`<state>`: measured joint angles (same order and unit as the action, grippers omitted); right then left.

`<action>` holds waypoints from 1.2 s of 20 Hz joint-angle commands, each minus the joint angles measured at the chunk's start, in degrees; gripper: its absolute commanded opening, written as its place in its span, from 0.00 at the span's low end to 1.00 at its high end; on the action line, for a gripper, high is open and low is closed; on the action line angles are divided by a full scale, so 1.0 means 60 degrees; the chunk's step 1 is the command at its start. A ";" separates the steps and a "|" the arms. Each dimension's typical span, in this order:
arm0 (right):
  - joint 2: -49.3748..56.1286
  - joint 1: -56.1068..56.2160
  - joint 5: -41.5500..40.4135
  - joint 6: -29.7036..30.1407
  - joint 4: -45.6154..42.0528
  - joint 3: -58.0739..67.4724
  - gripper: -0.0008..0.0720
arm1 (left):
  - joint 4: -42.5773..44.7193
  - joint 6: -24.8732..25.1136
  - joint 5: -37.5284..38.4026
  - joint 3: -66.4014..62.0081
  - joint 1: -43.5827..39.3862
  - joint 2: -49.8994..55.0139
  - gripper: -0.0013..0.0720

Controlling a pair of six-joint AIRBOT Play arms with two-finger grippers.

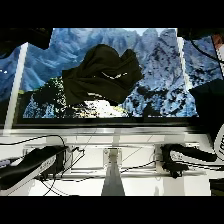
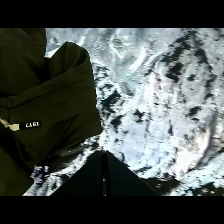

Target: Fold the clothes and pants, and hang the long-sleeved shirts on hangers.

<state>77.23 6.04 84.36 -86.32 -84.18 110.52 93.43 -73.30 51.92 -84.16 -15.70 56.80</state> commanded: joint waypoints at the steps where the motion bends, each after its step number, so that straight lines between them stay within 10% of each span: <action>1: -0.0007 0.0007 0.0004 0.0000 0.0000 0.0004 0.05 | 0.0004 0.0004 0.0000 0.0000 0.0007 -0.0004 0.96; 13: 0.0015 0.0011 -0.0189 0.0350 0.0255 -0.0004 0.05 | -0.0149 -0.0433 0.2076 0.0827 0.0882 -0.0015 0.96; 24: 0.0015 0.0015 -0.0495 0.0346 0.0605 0.0000 0.05 | -0.1413 -0.2291 0.2084 0.8433 0.3166 -0.2269 0.95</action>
<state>77.30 6.11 82.76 -84.25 -81.01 110.52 86.48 -85.65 65.73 -44.12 1.87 45.04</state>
